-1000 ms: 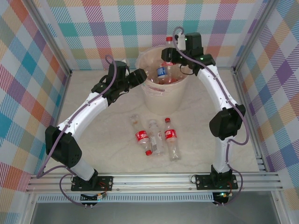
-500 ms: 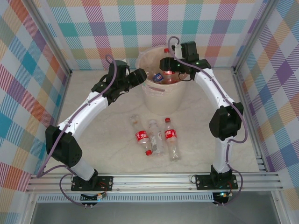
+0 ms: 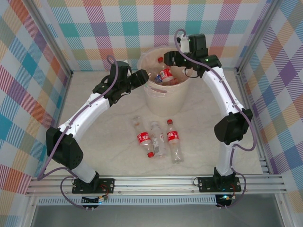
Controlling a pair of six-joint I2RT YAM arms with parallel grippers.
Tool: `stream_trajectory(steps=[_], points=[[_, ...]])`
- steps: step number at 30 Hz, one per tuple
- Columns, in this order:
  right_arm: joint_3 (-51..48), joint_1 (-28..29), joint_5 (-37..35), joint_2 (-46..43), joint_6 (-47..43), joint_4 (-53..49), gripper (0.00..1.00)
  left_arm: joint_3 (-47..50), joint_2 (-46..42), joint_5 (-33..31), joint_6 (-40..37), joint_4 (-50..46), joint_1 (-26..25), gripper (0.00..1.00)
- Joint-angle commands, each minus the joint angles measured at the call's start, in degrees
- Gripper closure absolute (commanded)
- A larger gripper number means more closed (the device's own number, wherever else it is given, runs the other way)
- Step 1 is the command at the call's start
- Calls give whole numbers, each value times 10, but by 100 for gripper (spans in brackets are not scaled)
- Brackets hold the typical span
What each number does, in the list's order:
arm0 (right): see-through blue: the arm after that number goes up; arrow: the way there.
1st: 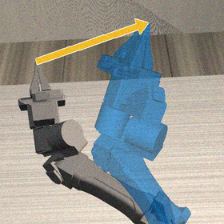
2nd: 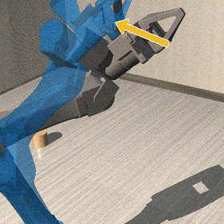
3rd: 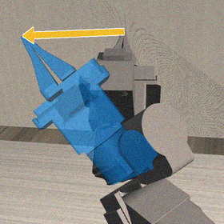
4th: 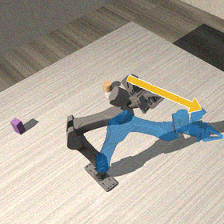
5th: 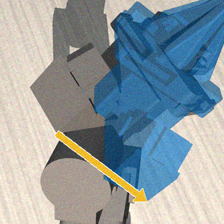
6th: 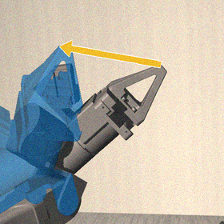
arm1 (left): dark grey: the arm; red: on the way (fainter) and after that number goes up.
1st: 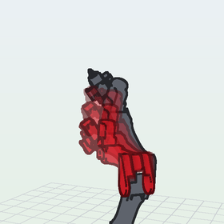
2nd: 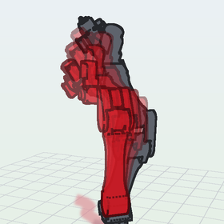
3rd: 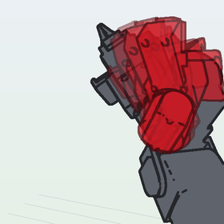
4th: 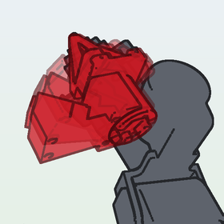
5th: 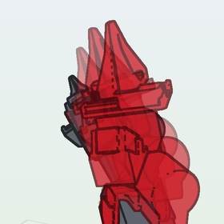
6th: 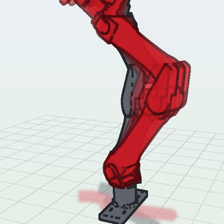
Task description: Put the plastic bottles in the bin
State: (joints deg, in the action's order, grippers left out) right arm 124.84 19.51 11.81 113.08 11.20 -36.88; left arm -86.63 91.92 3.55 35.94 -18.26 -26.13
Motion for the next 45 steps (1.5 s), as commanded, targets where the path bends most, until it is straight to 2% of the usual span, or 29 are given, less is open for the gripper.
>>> stream_trajectory(steps=[1,8,15,23,31,37,41,45], points=[[13,-1,15,-11,0,-23,33,-1,15,-13,-18,-63,0,29],[64,-2,11,-53,-26,-103,35,-10,18,-12,-19,-62,0,29],[-27,-15,-10,-178,-25,-148,35,-12,18,-8,-28,-66,0,29],[-253,-32,-72,-368,20,-196,35,-20,17,1,-43,-67,1,28],[-475,-35,-71,-488,99,-226,35,-6,7,5,-40,-57,0,28],[-646,-36,-4,-529,171,-147,34,-3,4,-4,-44,-65,1,27],[-740,-33,65,-502,209,-51,31,-1,5,0,-40,-61,0,28],[-779,-28,74,-458,219,8,26,0,4,-1,-40,-64,0,27]])
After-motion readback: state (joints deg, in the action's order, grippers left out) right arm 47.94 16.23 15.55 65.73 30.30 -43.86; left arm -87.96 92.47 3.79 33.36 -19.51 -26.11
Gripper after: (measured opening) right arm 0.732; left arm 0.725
